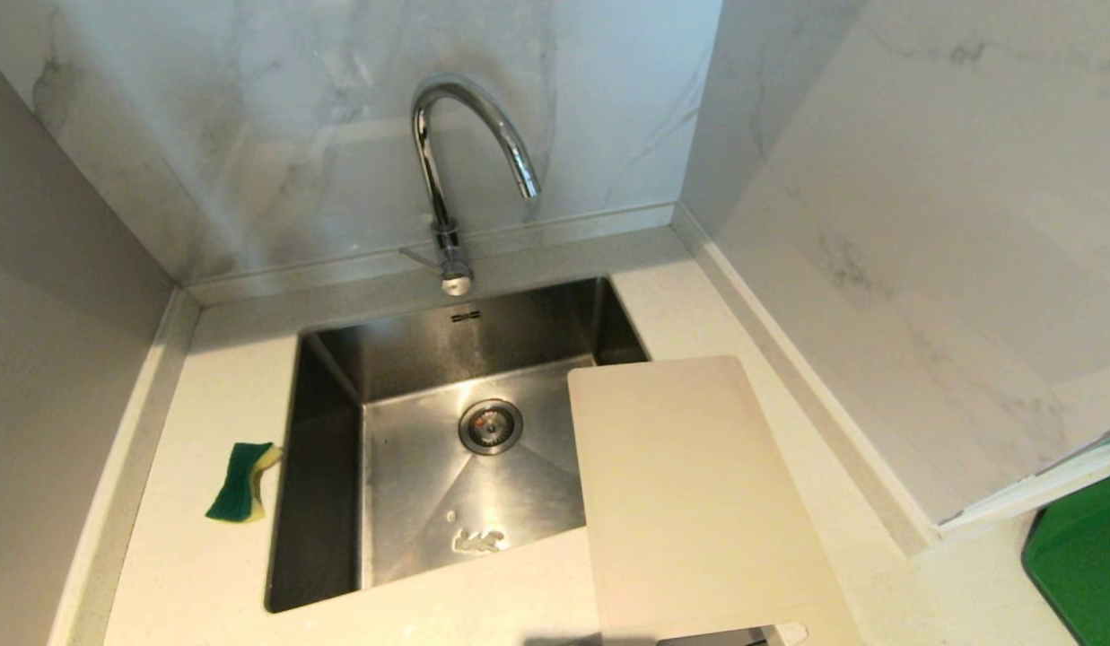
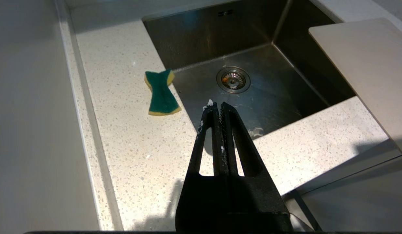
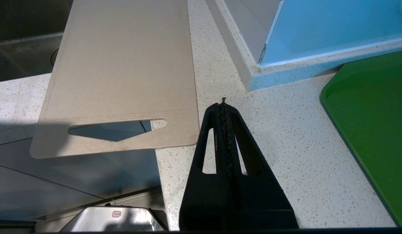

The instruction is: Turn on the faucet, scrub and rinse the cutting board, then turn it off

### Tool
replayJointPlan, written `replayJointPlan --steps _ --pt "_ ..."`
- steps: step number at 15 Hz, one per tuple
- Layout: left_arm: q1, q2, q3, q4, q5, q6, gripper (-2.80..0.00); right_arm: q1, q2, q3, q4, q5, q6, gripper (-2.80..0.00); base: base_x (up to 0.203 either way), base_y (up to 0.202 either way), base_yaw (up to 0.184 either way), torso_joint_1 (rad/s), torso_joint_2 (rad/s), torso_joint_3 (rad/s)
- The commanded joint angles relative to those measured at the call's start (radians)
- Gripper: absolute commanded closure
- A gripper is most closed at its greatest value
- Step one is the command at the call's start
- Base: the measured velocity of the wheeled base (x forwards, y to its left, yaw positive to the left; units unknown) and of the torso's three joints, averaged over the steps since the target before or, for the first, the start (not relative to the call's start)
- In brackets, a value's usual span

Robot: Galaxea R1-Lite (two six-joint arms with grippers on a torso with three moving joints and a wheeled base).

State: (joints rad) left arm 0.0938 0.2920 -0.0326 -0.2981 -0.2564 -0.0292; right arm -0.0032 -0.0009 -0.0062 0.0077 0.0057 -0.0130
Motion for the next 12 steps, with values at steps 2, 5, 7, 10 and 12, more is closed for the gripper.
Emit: replayJointPlan --steps 2,5,7,10,12 --pt "-0.005 -0.013 0.027 -0.005 -0.001 -0.005 0.0 0.0 0.001 0.0 0.0 0.0 0.001 0.0 0.0 0.0 0.0 0.0 0.0 0.0" --pt "-0.005 -0.013 0.034 0.01 -0.007 -0.047 0.0 0.0 0.001 0.0 0.0 0.0 0.001 0.0 0.0 0.0 0.0 0.0 0.0 0.0" --pt "-0.007 -0.013 0.034 0.015 -0.011 -0.064 0.0 0.0 0.001 0.0 0.0 0.0 0.001 0.0 0.0 0.0 0.0 0.0 0.0 0.0" --pt "-0.119 -0.046 0.033 0.037 -0.001 -0.073 0.0 0.0 0.001 0.0 0.0 0.0 0.001 0.0 0.0 0.0 0.0 0.0 0.0 0.0" --pt "-0.119 -0.101 0.034 0.074 0.008 -0.072 0.0 0.0 0.001 0.0 0.0 0.0 0.001 0.0 0.0 0.0 0.0 0.0 0.0 0.0"
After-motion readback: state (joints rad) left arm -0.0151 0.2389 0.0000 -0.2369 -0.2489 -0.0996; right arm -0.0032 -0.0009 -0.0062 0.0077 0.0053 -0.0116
